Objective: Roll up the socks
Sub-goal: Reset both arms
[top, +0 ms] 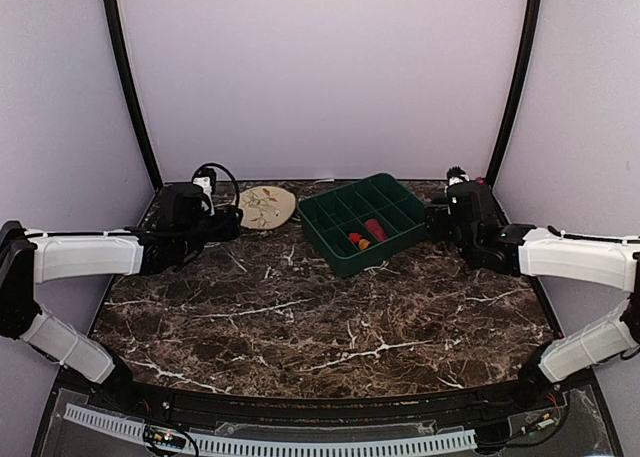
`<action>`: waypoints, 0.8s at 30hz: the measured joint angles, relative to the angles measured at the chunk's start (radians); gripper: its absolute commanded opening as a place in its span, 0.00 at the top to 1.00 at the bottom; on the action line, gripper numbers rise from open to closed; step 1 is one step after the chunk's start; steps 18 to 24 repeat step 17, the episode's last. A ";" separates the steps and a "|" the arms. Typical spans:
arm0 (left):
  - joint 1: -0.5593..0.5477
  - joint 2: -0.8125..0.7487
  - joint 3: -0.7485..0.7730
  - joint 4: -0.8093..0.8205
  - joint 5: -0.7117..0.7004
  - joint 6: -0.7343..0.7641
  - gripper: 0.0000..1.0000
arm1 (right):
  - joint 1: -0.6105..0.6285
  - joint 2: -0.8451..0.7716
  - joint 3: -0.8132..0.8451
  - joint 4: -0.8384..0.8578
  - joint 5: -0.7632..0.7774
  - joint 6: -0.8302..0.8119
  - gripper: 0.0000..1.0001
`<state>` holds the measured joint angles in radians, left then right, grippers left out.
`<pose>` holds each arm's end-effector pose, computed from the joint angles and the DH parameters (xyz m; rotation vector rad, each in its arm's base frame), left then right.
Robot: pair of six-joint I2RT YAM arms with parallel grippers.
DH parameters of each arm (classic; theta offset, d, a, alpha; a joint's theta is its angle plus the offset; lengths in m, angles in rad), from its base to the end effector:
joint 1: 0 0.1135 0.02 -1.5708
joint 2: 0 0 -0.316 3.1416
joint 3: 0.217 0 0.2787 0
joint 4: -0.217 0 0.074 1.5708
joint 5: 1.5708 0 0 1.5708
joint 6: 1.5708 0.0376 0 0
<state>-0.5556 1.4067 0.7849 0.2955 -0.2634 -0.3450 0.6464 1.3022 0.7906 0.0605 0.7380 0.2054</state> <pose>0.2847 -0.1652 0.2801 0.0201 1.9018 -0.3653 0.2503 0.1572 0.2929 0.0329 1.9026 -0.1724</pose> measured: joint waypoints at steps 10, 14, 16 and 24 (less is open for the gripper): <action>0.000 -0.148 -0.224 0.215 -0.260 0.144 0.20 | -0.005 0.027 -0.013 -0.062 0.205 0.213 0.01; 0.000 -0.146 -0.240 0.233 -0.296 0.144 0.19 | -0.005 0.037 -0.013 -0.112 0.231 0.275 0.01; 0.000 -0.144 -0.240 0.236 -0.306 0.144 0.19 | -0.005 0.037 -0.015 -0.113 0.234 0.285 0.01; 0.000 -0.143 -0.240 0.237 -0.310 0.144 0.19 | -0.005 0.034 -0.021 -0.107 0.234 0.287 0.01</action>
